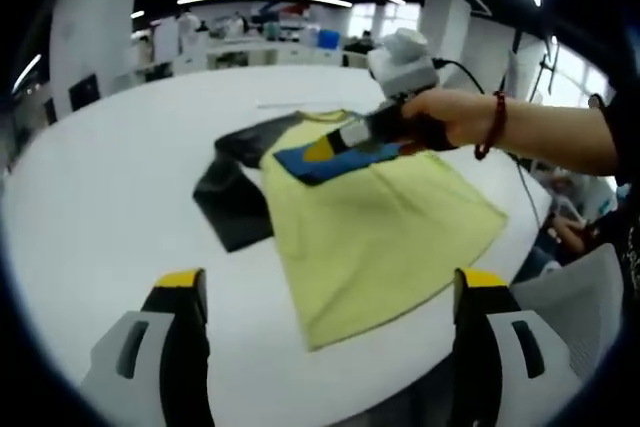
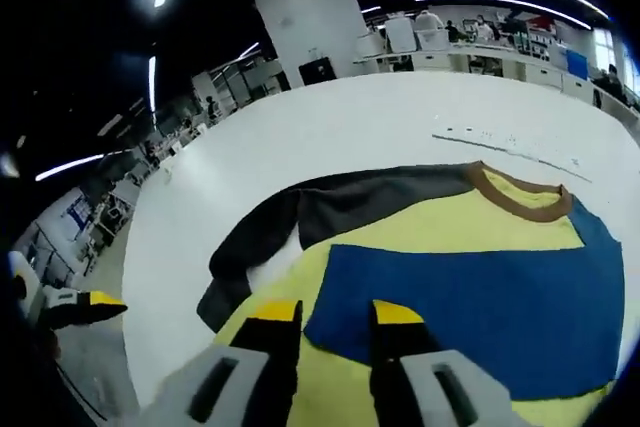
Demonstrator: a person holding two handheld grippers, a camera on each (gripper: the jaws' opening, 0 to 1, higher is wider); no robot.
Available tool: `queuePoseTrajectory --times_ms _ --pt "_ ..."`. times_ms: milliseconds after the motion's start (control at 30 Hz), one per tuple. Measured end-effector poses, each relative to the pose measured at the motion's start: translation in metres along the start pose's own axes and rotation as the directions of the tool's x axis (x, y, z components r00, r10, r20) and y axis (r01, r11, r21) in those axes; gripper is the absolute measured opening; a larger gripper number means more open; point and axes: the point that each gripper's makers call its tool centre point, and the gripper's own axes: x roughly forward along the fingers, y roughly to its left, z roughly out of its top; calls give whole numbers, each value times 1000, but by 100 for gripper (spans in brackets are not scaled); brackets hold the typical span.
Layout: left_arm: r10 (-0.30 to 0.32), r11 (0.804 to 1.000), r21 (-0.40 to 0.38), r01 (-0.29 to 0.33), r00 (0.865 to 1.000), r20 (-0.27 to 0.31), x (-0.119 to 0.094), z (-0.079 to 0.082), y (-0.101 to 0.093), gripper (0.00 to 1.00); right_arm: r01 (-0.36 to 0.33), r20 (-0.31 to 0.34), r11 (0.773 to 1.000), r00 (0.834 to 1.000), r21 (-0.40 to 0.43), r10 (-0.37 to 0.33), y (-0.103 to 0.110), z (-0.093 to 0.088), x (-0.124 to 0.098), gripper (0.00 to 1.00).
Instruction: Fold the garment on the visible template until the final outline fits inside the template.
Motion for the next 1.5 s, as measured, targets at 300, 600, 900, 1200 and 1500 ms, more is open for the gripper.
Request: queuePoseTrajectory --times_ms 300,600,900,1200,1500 --pt "-2 1000 11 2 1000 0 3 3 -1 99 92 10 996 996 16 -92 -34 -2 -22 75" --pt "-4 1000 24 4 1000 -4 3 5 -2 99 169 49 986 984 10 -169 -75 1 -52 93" --pt "-8 1000 22 8 1000 5 6 10 -7 99 223 36 971 973 87 -226 -107 -9 -72 95" --pt "-24 999 39 24 1000 1 9 12 -13 99 252 12 962 967 101 -254 -131 -29 -87 91" --pt "-29 998 49 30 999 -15 10 9 -13 99 293 23 950 955 107 -297 -163 -43 -110 82"
